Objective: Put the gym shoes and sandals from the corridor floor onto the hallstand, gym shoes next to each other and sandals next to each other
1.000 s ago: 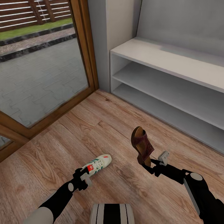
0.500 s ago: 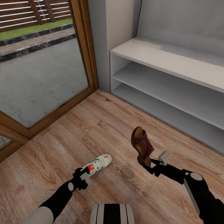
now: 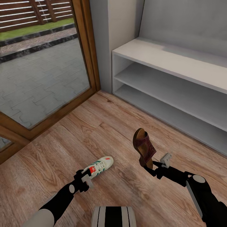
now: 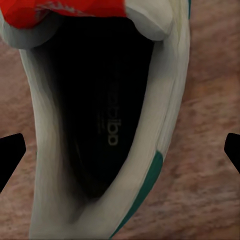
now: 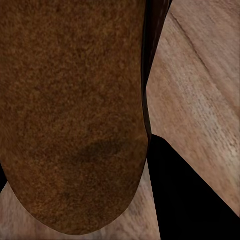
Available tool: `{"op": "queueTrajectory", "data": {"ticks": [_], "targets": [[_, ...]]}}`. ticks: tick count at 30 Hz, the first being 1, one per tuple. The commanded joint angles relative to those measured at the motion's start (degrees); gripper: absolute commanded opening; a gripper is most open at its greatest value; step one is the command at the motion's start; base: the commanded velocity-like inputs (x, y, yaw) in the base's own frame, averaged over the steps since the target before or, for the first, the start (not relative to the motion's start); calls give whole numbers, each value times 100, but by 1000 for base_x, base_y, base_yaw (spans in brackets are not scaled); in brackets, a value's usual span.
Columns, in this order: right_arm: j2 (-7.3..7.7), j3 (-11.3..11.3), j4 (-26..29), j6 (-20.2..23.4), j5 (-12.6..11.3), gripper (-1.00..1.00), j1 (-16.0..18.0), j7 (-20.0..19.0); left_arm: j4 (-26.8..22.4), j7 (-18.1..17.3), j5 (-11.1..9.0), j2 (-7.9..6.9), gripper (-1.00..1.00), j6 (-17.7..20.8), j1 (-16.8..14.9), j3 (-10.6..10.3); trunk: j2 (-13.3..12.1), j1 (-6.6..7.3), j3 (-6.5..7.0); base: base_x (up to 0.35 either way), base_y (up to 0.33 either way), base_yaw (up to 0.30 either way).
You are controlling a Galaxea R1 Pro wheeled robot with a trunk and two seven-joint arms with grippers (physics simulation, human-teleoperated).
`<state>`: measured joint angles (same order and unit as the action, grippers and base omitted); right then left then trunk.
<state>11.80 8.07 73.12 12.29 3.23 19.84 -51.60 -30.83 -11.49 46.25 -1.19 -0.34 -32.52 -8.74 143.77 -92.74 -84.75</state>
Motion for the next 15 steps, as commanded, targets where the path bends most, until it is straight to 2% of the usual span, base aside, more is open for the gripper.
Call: {"op": "queueTrajectory", "data": {"ticks": [1, 3, 9, 15], "targets": [[-3, 10, 9, 49, 20, -100, 2, -25, -8, -12, 60, -4, 100, -3, 0, -14, 1, 1, -4, 0, 0, 21], [-3, 10, 9, 50, 20, -100, 2, -25, -9, -12, 60, -4, 100, -4, -4, -14, 1, 1, -5, 0, 0, 12], [-3, 10, 9, 47, 20, -100, 2, -25, -117, -18, 60, -4, 100, -1, 24, -14, 9, -15, -138, 0, 0, 4], [-3, 10, 9, 49, 20, -100, 2, -25, -224, -20, 61, -5, 100, 4, 42, -14, 9, -15, -138, 0, 0, 0]]}}
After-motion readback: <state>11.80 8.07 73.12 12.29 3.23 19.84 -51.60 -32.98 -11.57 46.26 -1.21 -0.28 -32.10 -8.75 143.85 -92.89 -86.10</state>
